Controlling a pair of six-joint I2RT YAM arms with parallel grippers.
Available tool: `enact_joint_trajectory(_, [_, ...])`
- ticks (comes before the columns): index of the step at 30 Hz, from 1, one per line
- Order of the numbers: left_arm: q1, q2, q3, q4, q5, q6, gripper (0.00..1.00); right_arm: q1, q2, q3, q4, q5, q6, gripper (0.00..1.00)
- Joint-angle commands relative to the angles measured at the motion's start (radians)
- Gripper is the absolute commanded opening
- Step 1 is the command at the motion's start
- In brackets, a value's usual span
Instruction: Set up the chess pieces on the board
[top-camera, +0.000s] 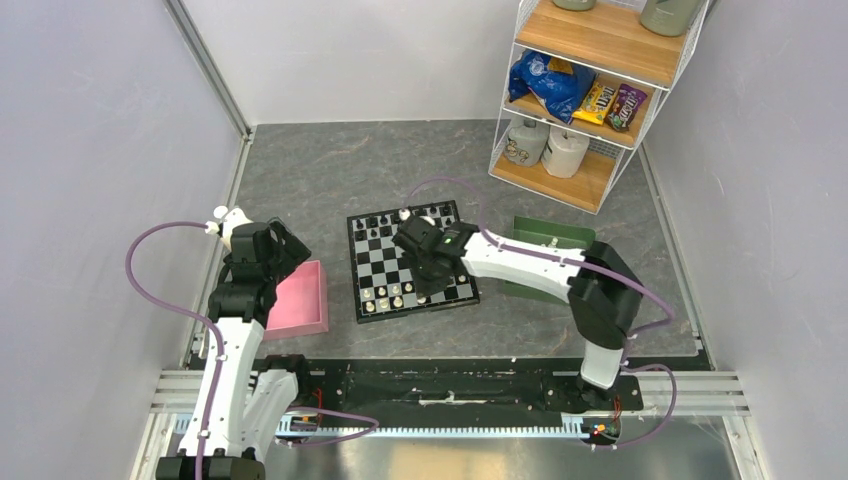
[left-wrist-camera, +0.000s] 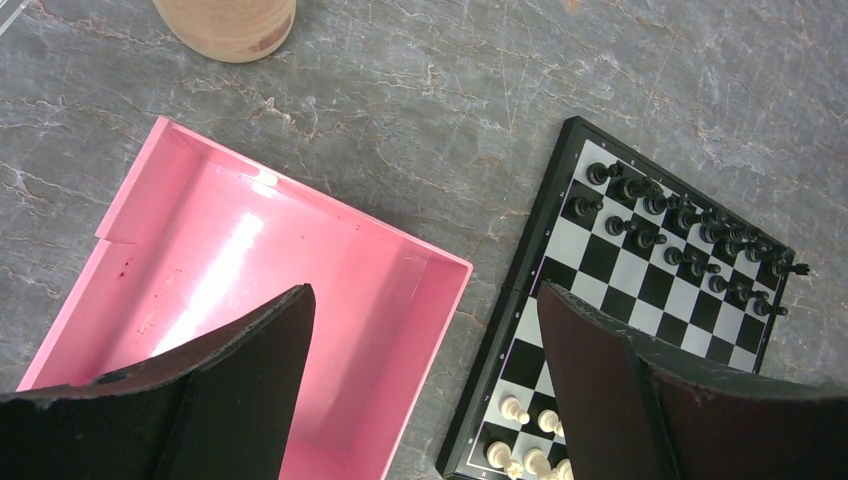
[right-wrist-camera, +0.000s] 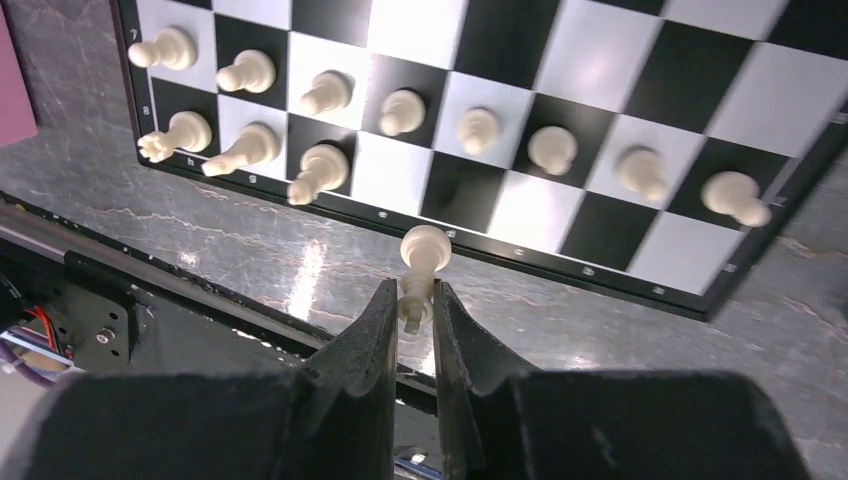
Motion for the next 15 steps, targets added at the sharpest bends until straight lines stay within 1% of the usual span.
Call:
enact_joint_trajectory(1, [0.003, -0.005, 0.001, 0.018, 0.013, 0.022, 0.89, 0.044, 0.072, 0.093, 0.028, 0.014, -0.001, 0.18])
enact_joint_trajectory(7, [0.004, -0.004, 0.001, 0.023, 0.016, 0.020, 0.89, 0.063, 0.156, 0.161, 0.019, 0.030, -0.024, 0.17])
enact_joint_trajectory(15, [0.003, -0.006, 0.001, 0.023, 0.010, 0.018, 0.89, 0.066, 0.188, 0.175, 0.010, 0.060, -0.025, 0.18])
